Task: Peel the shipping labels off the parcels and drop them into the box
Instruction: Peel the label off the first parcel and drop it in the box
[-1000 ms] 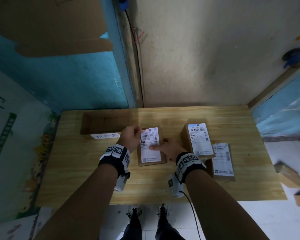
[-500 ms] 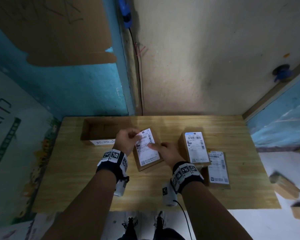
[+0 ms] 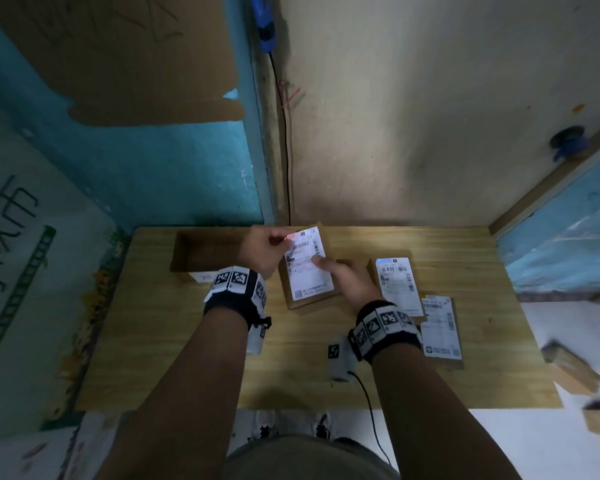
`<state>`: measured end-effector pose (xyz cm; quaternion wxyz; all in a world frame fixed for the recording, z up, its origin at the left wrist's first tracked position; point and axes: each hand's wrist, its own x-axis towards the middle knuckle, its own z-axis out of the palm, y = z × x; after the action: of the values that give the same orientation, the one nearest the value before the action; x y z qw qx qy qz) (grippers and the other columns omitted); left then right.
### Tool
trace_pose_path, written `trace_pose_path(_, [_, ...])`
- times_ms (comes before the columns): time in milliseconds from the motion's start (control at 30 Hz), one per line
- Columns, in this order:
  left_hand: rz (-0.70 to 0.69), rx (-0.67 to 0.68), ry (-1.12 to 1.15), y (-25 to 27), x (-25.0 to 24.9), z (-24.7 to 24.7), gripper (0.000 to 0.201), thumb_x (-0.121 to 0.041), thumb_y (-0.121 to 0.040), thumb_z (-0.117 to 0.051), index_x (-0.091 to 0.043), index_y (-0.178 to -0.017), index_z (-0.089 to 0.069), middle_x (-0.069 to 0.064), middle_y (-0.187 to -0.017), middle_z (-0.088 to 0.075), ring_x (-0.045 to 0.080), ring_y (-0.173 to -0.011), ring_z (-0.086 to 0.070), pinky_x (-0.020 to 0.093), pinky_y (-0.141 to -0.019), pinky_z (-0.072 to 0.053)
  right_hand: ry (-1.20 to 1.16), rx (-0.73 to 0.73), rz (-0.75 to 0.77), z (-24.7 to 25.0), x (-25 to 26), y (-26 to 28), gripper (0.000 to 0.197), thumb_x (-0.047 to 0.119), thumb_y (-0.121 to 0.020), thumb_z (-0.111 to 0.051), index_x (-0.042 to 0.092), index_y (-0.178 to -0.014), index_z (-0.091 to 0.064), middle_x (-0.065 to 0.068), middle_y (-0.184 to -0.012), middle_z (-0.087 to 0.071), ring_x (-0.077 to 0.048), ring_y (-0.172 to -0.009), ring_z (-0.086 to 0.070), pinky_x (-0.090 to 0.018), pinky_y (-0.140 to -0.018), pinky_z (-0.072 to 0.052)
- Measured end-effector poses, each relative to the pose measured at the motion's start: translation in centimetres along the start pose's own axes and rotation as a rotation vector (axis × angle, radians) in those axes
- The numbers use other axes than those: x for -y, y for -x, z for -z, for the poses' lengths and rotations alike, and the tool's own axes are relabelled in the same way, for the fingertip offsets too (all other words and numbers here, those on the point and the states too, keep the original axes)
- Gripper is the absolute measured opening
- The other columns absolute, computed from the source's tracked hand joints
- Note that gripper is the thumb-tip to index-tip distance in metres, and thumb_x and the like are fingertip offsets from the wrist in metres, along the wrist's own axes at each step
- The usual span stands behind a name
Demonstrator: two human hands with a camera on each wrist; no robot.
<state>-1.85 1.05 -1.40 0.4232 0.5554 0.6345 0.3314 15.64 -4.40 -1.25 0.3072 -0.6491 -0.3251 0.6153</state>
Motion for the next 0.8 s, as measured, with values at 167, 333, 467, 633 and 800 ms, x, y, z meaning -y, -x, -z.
trace_pose_path(167, [0.004, -0.006, 0.083, 0.1, -0.3, 0.2, 0.009, -0.012, -0.083, -0.072, -0.020, -0.086, -0.075, -0.005, -0.079, -0.073, 0.015, -0.075, -0.070, 0.030, -0.064, -0.055, 0.022, -0.006, 0.016, 0.1, 0.5, 0.8, 0.042, 0.046, -0.083, -0.078, 0.018, -0.114, -0.075, 0.002, -0.105, -0.081, -0.021, -0.101, -0.074, -0.042, -0.104, -0.050])
trace_pose_path(333, [-0.024, -0.017, 0.096, 0.4, -0.2, -0.2, 0.008, -0.016, -0.079, -0.076, -0.020, -0.073, -0.072, -0.001, -0.077, -0.073, 0.015, -0.073, -0.069, 0.026, -0.062, -0.052, -0.008, 0.008, 0.027, 0.0, 0.0, 1.2, 0.029, 0.038, -0.087, -0.077, 0.019, -0.109, -0.073, 0.004, -0.102, -0.079, -0.012, -0.094, -0.071, -0.028, -0.082, -0.048])
trace_pose_path(467, [-0.051, 0.018, 0.072, 1.5, 0.2, -0.3, 0.007, -0.015, -0.080, -0.075, -0.016, -0.074, -0.072, -0.001, -0.077, -0.072, 0.012, -0.070, -0.068, 0.023, -0.058, -0.050, -0.038, -0.040, 0.040, -0.3, -1.3, 0.6, 0.049, 0.037, -0.077, -0.085, 0.012, -0.117, -0.072, 0.000, -0.103, -0.080, -0.018, -0.095, -0.074, -0.036, -0.093, -0.053])
trace_pose_path(633, [-0.057, 0.048, 0.009, 2.1, 0.6, -0.5, 0.011, -0.015, -0.079, -0.076, -0.023, -0.071, -0.073, -0.002, -0.076, -0.073, 0.014, -0.071, -0.067, 0.027, -0.064, -0.052, -0.014, -0.078, 0.042, -0.1, -2.2, 0.1, 0.043, 0.032, -0.079, -0.085, 0.010, -0.114, -0.075, -0.004, -0.100, -0.081, -0.023, -0.093, -0.077, -0.042, -0.097, -0.056])
trace_pose_path(800, [-0.075, 0.075, -0.016, 2.6, 0.2, -0.8, 0.008, -0.016, -0.080, -0.076, -0.020, -0.073, -0.074, -0.006, -0.071, -0.071, 0.008, -0.067, -0.065, 0.020, -0.059, -0.048, -0.041, -0.089, 0.038, 0.0, -2.6, 0.5, 0.037, 0.032, -0.078, -0.084, 0.010, -0.107, -0.077, -0.004, -0.097, -0.082, -0.026, -0.094, -0.076, -0.042, -0.097, -0.054])
